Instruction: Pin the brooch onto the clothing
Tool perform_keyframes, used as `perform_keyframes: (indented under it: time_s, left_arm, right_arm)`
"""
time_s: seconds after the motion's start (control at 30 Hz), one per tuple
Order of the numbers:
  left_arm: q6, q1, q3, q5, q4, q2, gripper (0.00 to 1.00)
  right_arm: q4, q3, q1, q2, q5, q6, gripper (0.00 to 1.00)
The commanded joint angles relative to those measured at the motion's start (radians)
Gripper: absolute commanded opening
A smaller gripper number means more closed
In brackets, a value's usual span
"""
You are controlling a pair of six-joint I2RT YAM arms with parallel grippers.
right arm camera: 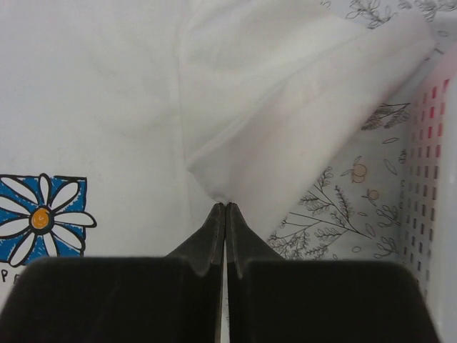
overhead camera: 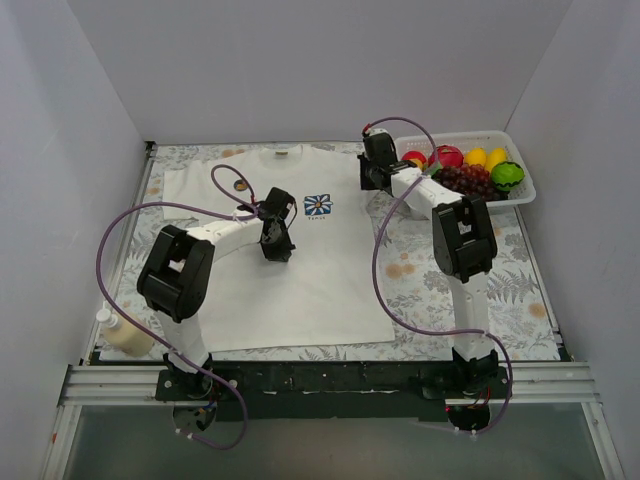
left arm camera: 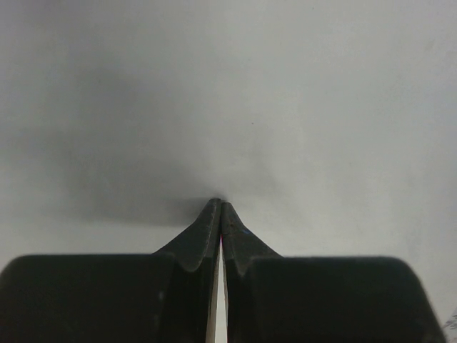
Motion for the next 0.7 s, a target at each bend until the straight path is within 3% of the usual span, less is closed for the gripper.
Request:
perform_keyframes:
  time_s: [0.0, 0.4, 0.53, 0.6, 0.67]
  left_arm:
    - [0.007, 0.002, -0.033, -0.037, -0.034, 0.017, 0.00]
    - [0.020, 0.002, -0.071, -0.099, -0.068, -0.006, 0.00]
    - [0.023, 0.002, -0.073, -0.105, -0.068, -0.010, 0.00]
    - [0.023, 0.002, -0.071, -0.108, -0.069, -0.012, 0.00]
    - [0.025, 0.002, -0.068, -0.107, -0.066, -0.017, 0.00]
  right_arm:
    - [0.034, -0.052, -0.016, -0.118, 0.053, 0.017, 0.01]
    - [-0.090, -0.216, -0.021, -0.236, 0.122, 0.046, 0.01]
    - [-0.091, -0.305, -0.022, -0.276, 0.099, 0.027, 0.06]
    - [-0.107, -0.320, -0.024, -0.299, 0.108, 0.027, 0.50]
    - [-0.101, -0.345, -0.022, -0.327, 0.108, 0.024, 0.64]
